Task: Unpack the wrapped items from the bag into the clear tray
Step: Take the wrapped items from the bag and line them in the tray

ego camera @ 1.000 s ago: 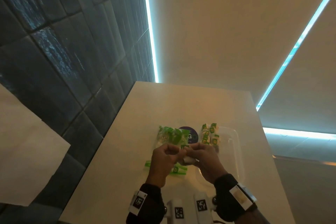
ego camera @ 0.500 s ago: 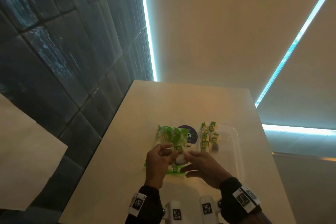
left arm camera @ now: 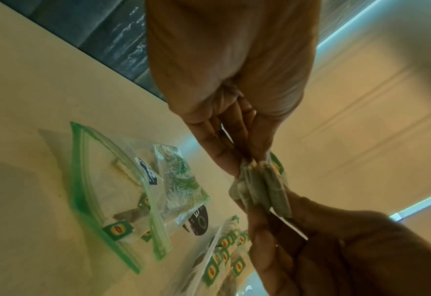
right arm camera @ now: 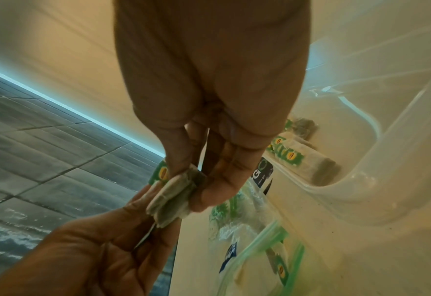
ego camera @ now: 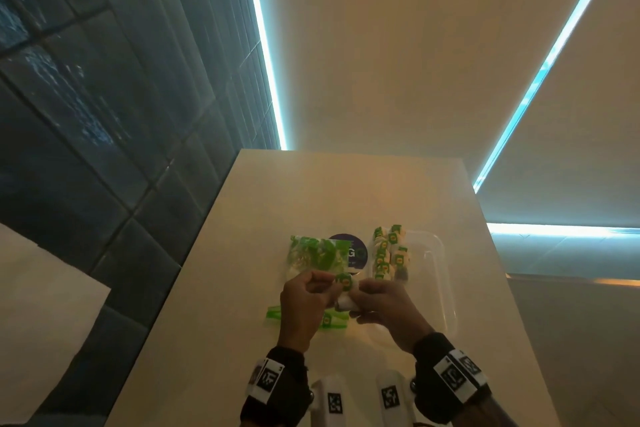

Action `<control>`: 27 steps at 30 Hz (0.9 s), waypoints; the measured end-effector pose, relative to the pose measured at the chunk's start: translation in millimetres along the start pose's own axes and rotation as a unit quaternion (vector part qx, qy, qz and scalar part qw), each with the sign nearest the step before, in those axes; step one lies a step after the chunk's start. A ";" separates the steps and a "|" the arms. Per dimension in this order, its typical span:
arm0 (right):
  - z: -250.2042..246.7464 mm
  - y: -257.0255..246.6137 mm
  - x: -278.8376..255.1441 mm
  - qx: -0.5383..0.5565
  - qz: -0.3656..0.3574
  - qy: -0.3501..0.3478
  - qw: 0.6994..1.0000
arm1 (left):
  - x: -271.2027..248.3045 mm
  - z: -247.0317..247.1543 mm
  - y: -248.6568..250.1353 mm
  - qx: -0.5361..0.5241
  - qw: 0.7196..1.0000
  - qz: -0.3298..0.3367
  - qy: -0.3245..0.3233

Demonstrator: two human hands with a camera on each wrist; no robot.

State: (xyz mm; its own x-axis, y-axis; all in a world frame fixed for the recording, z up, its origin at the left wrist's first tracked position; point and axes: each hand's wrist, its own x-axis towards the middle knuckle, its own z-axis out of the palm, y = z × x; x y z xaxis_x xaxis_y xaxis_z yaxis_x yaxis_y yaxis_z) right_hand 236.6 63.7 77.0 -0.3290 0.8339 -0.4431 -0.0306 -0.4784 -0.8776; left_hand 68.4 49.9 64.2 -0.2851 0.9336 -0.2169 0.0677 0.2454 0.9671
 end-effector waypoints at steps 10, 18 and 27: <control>-74.9 -1.6 3.8 -0.009 -0.023 0.218 0.976 | 14.1 -22.6 -13.0 0.179 0.981 -0.041 -0.068; -83.3 49.0 32.7 -0.152 0.128 0.193 0.961 | 12.7 -35.8 -59.1 0.412 0.882 -0.118 -0.195; -67.9 68.8 62.1 -0.233 0.150 0.233 0.932 | 18.1 -29.3 -78.2 0.473 0.860 -0.071 -0.177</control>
State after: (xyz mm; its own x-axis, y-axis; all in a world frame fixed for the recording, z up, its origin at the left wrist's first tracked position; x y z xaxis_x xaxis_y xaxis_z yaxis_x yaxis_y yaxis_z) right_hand 278.2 101.2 -23.4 0.1926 0.7629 -0.6172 0.4462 -0.6282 -0.6374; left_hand 29.9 40.0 -11.4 -0.0561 0.8569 -0.5124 0.8518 0.3089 0.4232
